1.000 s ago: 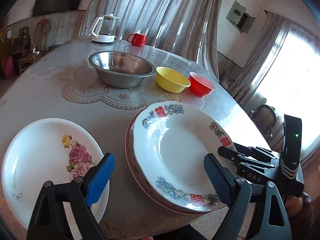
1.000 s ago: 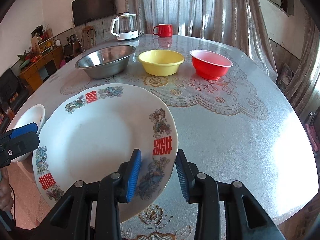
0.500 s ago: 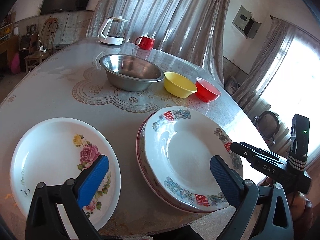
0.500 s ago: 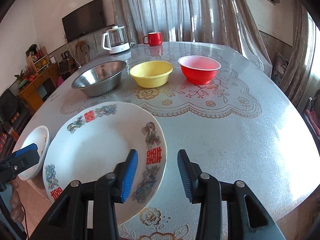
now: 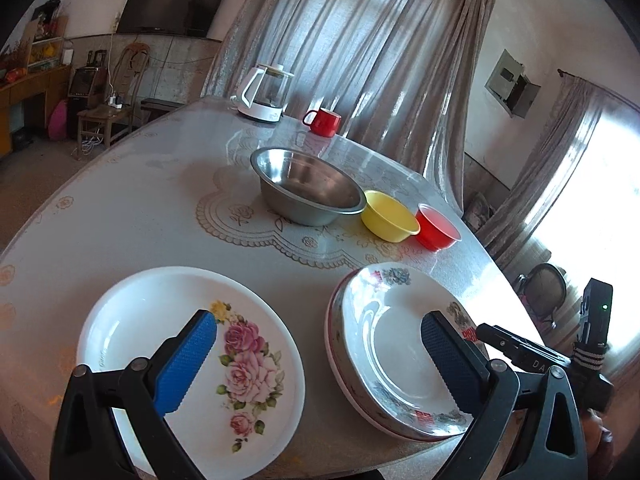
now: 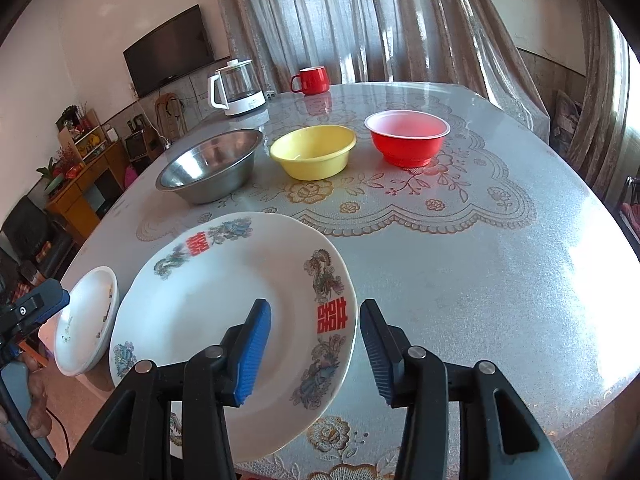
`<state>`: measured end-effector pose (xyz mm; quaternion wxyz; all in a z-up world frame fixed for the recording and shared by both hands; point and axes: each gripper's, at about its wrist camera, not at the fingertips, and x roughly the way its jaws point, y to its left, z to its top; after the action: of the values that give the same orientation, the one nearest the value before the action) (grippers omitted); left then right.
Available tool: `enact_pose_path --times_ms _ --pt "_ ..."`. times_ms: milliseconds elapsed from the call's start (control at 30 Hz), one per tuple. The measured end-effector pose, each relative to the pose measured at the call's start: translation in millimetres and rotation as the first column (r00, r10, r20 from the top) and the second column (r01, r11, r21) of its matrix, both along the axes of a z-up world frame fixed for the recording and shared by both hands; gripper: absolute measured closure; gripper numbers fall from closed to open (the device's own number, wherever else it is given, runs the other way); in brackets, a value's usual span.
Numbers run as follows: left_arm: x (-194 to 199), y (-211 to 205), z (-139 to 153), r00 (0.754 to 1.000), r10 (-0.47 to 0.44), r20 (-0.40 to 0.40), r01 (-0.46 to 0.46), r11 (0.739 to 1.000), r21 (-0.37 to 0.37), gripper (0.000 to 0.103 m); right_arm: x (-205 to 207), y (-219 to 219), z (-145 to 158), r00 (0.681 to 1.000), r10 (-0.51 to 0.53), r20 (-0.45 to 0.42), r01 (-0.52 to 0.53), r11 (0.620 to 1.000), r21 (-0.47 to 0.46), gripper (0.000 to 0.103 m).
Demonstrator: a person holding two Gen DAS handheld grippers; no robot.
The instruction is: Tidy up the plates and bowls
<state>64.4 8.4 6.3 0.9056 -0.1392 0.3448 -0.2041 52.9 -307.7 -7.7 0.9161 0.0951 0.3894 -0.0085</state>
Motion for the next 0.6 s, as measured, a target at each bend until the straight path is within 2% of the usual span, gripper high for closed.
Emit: enact_pose_path --times_ms 133,233,333,500,600 --pt "0.7 18.2 5.9 0.999 0.032 0.04 -0.033 0.999 0.016 0.0 -3.3 -0.7 11.1 0.999 -0.001 0.046 0.0 1.0 0.023 0.052" --pt "-1.6 37.5 10.1 0.995 0.071 0.077 -0.07 0.998 -0.007 0.0 -3.8 11.7 20.1 0.992 0.089 0.087 -0.098 0.99 0.104 0.05" --pt "-2.3 59.4 13.1 0.989 0.114 0.093 -0.113 0.993 -0.017 0.0 -2.6 36.6 25.2 0.971 0.212 0.113 -0.229 0.959 0.167 0.047" --pt "0.4 91.9 1.1 0.986 0.166 0.008 -0.166 0.986 -0.034 0.0 -3.7 95.8 23.7 0.893 0.436 0.114 -0.451 0.864 0.225 0.047" --pt "2.9 111.7 -14.3 0.974 0.202 -0.099 -0.209 0.976 -0.064 0.0 -3.7 129.0 13.5 0.848 0.523 0.083 -0.526 0.816 0.238 0.046"
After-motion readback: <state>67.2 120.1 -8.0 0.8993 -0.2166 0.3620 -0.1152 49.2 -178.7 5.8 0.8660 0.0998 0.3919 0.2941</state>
